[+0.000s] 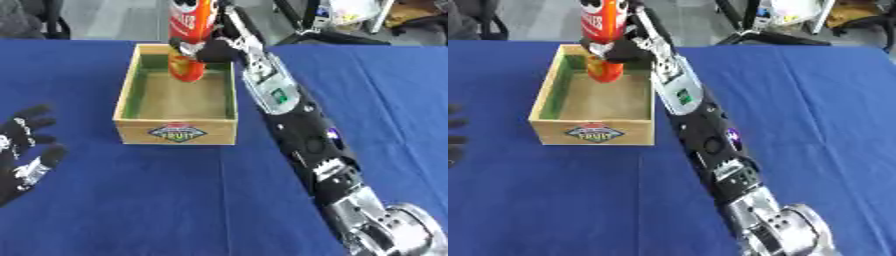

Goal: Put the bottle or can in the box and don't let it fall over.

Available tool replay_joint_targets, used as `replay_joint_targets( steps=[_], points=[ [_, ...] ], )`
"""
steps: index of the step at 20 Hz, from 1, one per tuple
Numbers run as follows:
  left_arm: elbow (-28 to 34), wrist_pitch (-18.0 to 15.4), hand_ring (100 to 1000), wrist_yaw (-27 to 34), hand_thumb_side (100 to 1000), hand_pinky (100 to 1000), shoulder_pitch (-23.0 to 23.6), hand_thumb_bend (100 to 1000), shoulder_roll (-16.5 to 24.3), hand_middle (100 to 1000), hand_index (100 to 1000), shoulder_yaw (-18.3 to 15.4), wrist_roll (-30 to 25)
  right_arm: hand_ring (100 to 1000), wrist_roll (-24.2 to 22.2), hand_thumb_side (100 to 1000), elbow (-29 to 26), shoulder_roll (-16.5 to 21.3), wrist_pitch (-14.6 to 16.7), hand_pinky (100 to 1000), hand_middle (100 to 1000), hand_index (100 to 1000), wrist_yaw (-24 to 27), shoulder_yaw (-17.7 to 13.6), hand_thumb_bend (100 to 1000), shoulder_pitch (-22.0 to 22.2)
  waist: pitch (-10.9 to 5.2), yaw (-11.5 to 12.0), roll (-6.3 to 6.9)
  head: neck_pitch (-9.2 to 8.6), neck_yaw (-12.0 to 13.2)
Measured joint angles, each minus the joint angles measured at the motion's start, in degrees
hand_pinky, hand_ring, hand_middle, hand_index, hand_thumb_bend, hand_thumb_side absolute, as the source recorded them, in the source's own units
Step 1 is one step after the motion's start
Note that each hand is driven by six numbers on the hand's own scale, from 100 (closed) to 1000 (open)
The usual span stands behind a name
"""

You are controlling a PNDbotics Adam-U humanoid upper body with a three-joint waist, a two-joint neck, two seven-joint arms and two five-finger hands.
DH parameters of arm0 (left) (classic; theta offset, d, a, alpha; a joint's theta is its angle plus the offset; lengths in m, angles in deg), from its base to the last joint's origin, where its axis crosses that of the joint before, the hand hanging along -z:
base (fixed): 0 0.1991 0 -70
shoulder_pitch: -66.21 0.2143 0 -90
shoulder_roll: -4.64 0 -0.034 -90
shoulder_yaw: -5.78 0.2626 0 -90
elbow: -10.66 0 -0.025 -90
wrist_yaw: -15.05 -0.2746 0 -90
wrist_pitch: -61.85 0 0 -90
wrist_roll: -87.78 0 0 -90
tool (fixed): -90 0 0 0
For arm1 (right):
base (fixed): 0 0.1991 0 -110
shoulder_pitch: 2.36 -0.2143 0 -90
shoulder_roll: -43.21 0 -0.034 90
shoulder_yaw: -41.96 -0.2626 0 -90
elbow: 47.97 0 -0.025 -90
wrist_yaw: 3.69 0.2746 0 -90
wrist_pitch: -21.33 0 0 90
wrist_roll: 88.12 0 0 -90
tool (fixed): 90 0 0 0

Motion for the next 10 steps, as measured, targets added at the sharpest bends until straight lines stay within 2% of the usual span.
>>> replay_joint_targets(
  steps=[4,10],
  points=[
    [0.0,0.0,884,0.2,705,772,0.0,704,0.0,910,930,0.0,0.0,434,-0.9,100,1.2,-1.7,0.4,458,333,504,-2.7,0.0,188,1.3,0.0,0.1,0.19,0.0,-0.2],
    [0.0,0.0,883,0.2,705,772,-0.1,705,0.0,910,931,0.0,0.0,477,-1.7,100,4.1,-2.0,0.6,512,393,560,-6.2,-0.1,241,2.3,0.0,0.2,0.26,-0.02,-0.2]
  ],
)
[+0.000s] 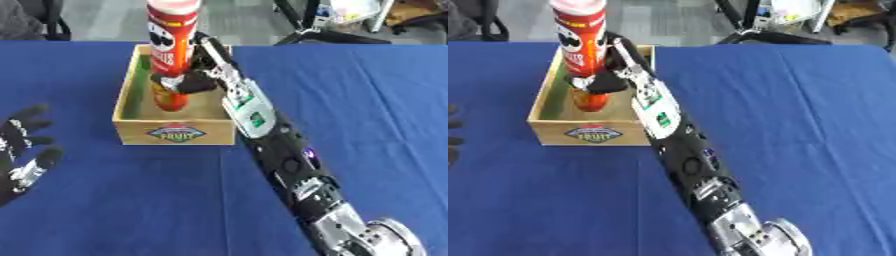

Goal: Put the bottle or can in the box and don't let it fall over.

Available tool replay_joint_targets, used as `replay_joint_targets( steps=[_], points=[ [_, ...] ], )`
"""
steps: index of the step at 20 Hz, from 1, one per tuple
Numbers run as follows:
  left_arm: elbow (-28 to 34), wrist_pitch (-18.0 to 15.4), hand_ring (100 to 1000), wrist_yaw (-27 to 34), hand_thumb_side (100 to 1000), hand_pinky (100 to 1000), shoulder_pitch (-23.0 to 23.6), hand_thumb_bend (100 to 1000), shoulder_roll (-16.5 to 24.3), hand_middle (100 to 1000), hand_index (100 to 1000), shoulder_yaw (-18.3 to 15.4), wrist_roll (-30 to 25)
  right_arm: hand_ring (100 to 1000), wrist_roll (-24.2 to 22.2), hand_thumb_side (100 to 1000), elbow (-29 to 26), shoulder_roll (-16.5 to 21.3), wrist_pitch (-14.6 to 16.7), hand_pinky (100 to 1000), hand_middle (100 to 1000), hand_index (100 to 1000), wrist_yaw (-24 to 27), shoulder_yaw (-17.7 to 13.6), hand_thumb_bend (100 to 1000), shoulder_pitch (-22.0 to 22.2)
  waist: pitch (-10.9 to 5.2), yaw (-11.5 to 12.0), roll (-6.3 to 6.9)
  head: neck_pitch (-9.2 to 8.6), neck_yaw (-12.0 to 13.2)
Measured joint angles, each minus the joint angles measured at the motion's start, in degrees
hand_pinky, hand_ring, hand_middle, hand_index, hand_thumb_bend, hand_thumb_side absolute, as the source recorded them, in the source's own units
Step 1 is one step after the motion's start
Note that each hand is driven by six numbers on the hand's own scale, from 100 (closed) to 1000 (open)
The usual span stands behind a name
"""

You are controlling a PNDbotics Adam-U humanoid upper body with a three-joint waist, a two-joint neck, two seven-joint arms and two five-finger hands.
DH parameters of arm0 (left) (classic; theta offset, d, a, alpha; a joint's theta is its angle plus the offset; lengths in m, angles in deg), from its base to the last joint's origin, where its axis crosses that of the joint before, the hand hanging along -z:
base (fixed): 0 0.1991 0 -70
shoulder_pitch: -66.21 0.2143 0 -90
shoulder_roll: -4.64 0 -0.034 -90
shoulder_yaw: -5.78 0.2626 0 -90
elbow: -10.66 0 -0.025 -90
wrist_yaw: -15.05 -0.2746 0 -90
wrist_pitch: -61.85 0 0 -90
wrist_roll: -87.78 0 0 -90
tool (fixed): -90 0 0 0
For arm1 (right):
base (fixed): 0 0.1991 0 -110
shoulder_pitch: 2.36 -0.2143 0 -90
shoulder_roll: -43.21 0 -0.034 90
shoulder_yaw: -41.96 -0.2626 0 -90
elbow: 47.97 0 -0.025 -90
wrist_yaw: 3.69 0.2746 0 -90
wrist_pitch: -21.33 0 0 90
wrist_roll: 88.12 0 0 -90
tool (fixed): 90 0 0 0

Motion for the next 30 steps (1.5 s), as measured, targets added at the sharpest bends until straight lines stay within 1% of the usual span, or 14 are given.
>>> replay_joint_targets(
  steps=[1,3,4,6,7,8,10,11,12,14,23,26,30],
  points=[
    [0.0,0.0,883,0.0,705,772,0.0,705,0.0,910,931,0.0,0.0,485,0.0,100,0.4,0.0,0.1,520,408,576,-0.7,-0.1,263,0.1,0.0,0.0,0.0,0.0,0.0],
    [0.0,0.0,883,0.0,705,772,0.0,704,0.0,910,931,0.0,0.0,511,-0.1,100,1.2,0.0,0.1,548,462,625,-2.1,-0.2,369,0.4,0.0,0.0,0.0,-0.01,0.0],
    [0.0,0.0,883,0.0,705,772,0.0,705,0.0,910,931,0.0,0.0,522,0.0,100,1.4,0.0,0.2,557,481,646,-2.7,-0.3,406,0.4,0.0,0.0,0.0,-0.02,0.0],
    [0.0,0.0,883,0.0,705,772,0.0,705,0.0,910,931,0.0,0.0,558,0.0,188,1.7,0.0,0.4,575,528,689,-3.8,-0.4,481,0.4,0.0,0.0,-0.01,-0.03,0.0],
    [0.0,0.0,883,0.0,705,772,0.0,705,0.0,910,931,0.0,0.0,586,0.1,271,1.8,0.0,0.5,583,565,723,-4.3,-0.4,545,0.4,0.0,0.0,-0.02,-0.04,0.0],
    [0.0,0.0,883,0.0,704,772,0.0,705,0.0,910,931,0.0,0.0,609,0.2,315,1.9,0.0,0.6,593,589,747,-4.7,-0.5,581,0.4,0.0,0.0,-0.03,-0.04,0.0],
    [0.0,0.0,883,0.0,704,772,0.0,706,0.0,910,931,0.0,0.0,674,0.4,363,1.9,0.0,0.8,629,644,789,-5.4,-0.6,620,0.4,0.0,0.0,-0.05,-0.06,0.0],
    [0.0,0.0,883,0.0,704,772,0.0,706,0.0,910,931,0.0,0.0,680,0.5,367,1.9,0.0,0.9,632,651,794,-5.7,-0.6,622,0.4,0.0,0.0,-0.08,-0.07,0.0],
    [0.0,0.0,883,0.0,704,772,0.0,706,0.0,910,931,0.0,0.0,733,0.5,391,2.0,0.0,1.0,666,703,827,-5.9,-0.6,644,0.4,0.0,0.0,-0.13,-0.08,0.0],
    [0.0,0.0,883,0.0,704,772,0.0,706,0.0,910,931,0.0,0.0,761,0.5,399,2.0,0.0,1.1,684,737,842,-6.0,-0.6,655,0.4,0.0,0.0,-0.21,-0.09,0.0],
    [0.0,0.0,882,0.0,703,771,0.0,708,0.0,909,931,0.0,0.0,807,-0.5,408,2.0,0.4,1.7,725,788,870,-6.0,-0.6,660,0.3,-0.09,-0.2,-0.22,-0.12,0.2],
    [0.0,0.0,882,0.0,702,771,0.0,708,0.0,909,931,0.0,0.0,829,-1.4,421,1.6,1.7,2.1,747,817,889,-5.8,-0.5,657,0.3,-0.29,-0.5,-0.31,-0.12,0.3],
    [0.0,0.1,881,0.0,702,771,0.2,709,0.0,909,930,0.0,0.1,861,-3.2,433,0.0,4.5,2.8,781,874,923,-3.7,-0.1,669,0.0,-0.64,-1.2,-0.59,-0.12,0.8]
  ],
)
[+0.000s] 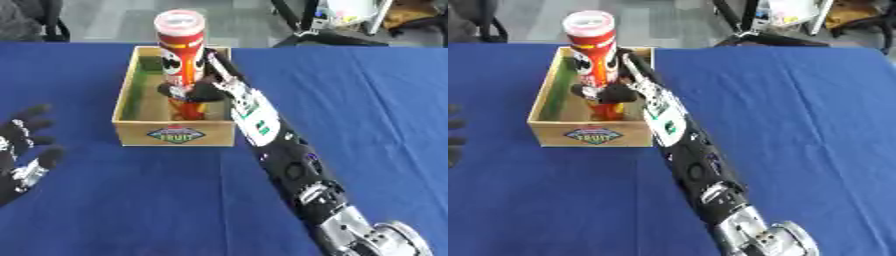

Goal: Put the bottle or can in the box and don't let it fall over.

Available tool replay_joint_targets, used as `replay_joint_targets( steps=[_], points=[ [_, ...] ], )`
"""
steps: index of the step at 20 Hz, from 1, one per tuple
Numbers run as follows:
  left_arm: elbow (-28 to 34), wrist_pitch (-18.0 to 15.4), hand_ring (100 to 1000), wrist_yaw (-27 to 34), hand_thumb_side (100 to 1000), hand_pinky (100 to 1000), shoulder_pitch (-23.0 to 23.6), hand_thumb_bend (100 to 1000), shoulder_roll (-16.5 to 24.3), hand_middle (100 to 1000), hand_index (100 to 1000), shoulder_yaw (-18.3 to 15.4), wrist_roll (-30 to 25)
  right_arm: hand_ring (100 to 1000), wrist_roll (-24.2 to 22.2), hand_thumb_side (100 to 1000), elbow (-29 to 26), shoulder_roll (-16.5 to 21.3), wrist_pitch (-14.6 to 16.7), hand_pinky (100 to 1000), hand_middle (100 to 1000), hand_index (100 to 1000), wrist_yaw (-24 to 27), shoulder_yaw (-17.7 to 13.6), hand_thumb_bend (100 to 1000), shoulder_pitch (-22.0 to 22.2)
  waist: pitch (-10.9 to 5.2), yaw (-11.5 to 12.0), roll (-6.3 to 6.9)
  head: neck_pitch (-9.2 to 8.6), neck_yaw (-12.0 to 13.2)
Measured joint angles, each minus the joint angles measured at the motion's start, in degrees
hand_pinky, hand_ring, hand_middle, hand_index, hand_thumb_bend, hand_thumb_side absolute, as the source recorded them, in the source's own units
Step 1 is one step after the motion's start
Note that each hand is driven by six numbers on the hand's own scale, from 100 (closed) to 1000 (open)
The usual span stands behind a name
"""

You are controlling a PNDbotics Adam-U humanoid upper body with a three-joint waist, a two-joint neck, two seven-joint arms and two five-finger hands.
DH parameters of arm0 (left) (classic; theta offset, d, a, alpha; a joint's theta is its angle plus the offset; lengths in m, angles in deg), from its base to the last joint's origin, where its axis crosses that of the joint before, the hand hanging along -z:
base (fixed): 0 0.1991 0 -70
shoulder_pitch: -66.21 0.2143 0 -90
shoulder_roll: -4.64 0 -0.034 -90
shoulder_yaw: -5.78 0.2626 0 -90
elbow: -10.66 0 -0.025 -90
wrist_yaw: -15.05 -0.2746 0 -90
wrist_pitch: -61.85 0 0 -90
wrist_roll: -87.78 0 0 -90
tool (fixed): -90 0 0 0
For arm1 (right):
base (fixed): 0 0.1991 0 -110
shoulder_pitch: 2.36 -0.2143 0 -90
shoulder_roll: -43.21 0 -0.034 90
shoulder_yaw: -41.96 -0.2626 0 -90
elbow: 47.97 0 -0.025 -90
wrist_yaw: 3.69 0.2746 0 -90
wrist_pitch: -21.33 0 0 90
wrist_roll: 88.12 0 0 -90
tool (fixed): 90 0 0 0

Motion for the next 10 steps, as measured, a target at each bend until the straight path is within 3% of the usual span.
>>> replay_joint_targets(
  steps=[3,4,5,10],
  points=[
    [0.0,0.1,881,0.0,702,770,0.3,710,0.0,909,931,0.0,0.1,877,-1.4,443,-1.4,2.7,0.3,802,912,946,2.5,0.3,688,0.1,-0.08,-0.6,-0.19,0.01,0.4],
    [0.0,0.1,881,0.0,702,770,0.3,710,0.0,909,931,0.0,0.1,882,-1.9,459,-1.8,3.6,0.3,808,920,954,3.3,0.4,637,0.3,-0.12,-0.7,-0.21,0.01,0.5],
    [0.0,0.1,881,0.0,701,770,0.3,709,0.0,909,931,-0.1,0.2,883,-2.4,454,-2.2,4.5,0.4,810,922,957,4.3,0.4,697,0.5,-0.18,-0.9,-0.23,0.01,0.7],
    [0.0,0.1,881,0.0,701,770,0.5,710,0.0,909,931,-0.4,0.3,882,-4.1,465,-4.6,8.0,0.7,811,922,960,8.8,0.7,703,2.4,-0.37,-1.5,-0.26,0.01,1.0]
  ],
)
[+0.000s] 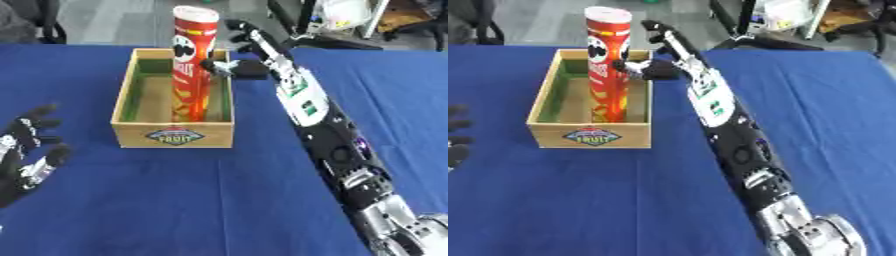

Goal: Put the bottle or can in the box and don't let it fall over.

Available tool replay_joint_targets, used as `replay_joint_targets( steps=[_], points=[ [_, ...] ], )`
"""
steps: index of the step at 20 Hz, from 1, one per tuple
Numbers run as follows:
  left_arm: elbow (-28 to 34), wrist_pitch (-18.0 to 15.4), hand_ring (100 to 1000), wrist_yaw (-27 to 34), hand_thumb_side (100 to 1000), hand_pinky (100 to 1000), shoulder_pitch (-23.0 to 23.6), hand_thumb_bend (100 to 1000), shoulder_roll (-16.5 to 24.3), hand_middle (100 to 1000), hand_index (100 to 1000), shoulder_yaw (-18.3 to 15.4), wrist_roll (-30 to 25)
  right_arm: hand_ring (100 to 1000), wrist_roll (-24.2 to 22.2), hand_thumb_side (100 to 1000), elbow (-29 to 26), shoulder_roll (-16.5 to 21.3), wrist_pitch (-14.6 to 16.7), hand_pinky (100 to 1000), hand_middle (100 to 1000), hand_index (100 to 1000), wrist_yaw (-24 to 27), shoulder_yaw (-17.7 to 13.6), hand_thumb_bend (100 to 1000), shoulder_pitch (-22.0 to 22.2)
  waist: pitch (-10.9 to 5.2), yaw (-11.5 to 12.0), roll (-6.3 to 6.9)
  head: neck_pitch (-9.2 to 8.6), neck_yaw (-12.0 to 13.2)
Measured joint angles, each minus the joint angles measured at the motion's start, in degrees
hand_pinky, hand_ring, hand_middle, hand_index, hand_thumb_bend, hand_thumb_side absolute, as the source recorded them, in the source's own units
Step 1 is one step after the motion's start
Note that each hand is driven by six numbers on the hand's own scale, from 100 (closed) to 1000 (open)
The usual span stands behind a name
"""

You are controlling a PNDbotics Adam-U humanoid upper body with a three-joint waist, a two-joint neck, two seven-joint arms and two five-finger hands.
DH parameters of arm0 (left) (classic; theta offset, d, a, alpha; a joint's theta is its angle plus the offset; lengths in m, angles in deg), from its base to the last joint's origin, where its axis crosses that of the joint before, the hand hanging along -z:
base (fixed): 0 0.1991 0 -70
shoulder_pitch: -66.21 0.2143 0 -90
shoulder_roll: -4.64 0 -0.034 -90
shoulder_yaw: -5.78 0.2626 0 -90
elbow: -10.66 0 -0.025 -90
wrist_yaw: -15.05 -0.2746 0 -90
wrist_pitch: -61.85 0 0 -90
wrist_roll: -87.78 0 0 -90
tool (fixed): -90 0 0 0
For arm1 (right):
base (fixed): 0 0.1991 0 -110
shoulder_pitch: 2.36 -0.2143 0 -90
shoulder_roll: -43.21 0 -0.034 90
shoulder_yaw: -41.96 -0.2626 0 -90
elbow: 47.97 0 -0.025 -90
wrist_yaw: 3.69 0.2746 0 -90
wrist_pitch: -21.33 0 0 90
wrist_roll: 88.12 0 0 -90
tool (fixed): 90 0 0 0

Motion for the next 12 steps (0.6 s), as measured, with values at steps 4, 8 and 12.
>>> replay_joint_targets(
  steps=[4,8,12],
  points=[
    [0.0,0.0,881,0.0,702,770,0.1,710,0.0,909,931,0.0,0.1,873,-0.2,474,-2.9,2.2,0.1,802,905,954,3.5,0.0,685,1.9,0.0,-0.1,0.0,0.0,0.1],
    [0.0,0.0,881,0.0,702,769,0.2,710,0.0,909,930,-0.1,0.3,867,0.6,480,-7.5,5.0,0.0,793,889,951,7.4,-0.4,662,4.8,0.0,-0.3,-0.07,0.0,0.5],
    [0.0,0.2,880,0.0,705,766,0.2,709,0.0,909,930,-0.4,0.6,860,2.0,478,-12.0,7.6,-0.4,780,864,944,11.2,-1.4,641,8.1,0.0,-0.8,-0.25,0.01,1.0]
  ],
)
